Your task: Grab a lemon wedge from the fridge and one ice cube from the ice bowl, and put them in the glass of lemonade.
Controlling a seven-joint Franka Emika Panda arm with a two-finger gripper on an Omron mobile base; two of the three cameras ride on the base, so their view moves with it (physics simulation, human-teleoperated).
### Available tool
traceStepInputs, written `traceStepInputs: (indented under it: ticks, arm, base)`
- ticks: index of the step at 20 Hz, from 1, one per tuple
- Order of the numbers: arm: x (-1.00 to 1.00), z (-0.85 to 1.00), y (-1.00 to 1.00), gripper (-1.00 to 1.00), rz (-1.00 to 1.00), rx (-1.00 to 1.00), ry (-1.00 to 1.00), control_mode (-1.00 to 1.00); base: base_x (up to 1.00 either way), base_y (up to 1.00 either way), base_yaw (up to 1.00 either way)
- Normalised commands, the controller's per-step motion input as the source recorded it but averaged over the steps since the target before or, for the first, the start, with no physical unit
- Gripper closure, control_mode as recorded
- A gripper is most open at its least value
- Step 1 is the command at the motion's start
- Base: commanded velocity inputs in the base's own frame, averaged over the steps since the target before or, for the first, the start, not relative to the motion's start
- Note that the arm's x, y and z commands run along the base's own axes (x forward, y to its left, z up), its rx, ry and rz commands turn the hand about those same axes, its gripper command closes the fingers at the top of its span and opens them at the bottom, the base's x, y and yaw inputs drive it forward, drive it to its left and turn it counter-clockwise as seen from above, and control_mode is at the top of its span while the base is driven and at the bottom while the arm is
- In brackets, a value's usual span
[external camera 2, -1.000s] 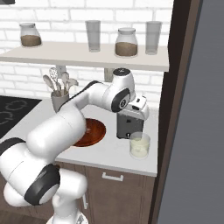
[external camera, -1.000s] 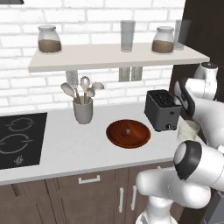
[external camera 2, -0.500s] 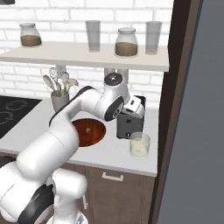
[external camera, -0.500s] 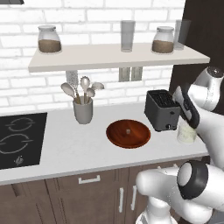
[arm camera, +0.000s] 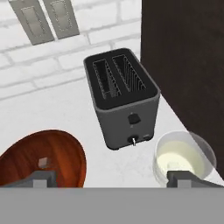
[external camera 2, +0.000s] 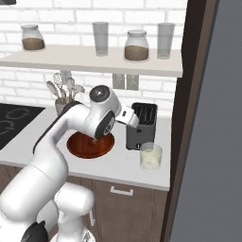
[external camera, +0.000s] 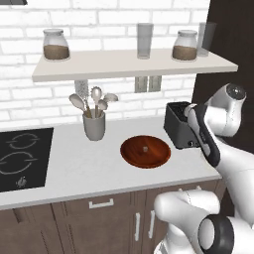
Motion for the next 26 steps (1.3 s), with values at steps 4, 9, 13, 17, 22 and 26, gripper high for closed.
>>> traceStepInputs:
  ticks: [4, 9, 13, 17, 22, 26]
  arm:
    - [-0.29, 0.46, 0.79, -1.00, 0.04, 0.00, 0.22, -1.00]
    - [-0.65, 0.22, 0.62, -1.00, 0.03, 0.02, 0.19, -1.00]
    - [-0.89, 0.01, 0.46, -1.00, 0.06, 0.08, 0.07, -1.00]
    - [-0.83, -0.01, 0.46, -1.00, 0.11, 0.05, 0.00, -1.00]
    - [-0.28, -0.08, 0.21, -1.00, 0.09, 0.01, 0.06, -1.00]
    - [0.00, -0.27, 0.11, -1.00, 0.04, 0.01, 0.15, -1.00]
  base:
    - [0.00, 0.00, 0.00]
    - [0.00, 0.00, 0.00]
    - [0.00, 0.00, 0.00]
    - [0.00, 0.00, 0.00]
    - [0.00, 0.00, 0.00]
    - [0.00, 0.00, 0.00]
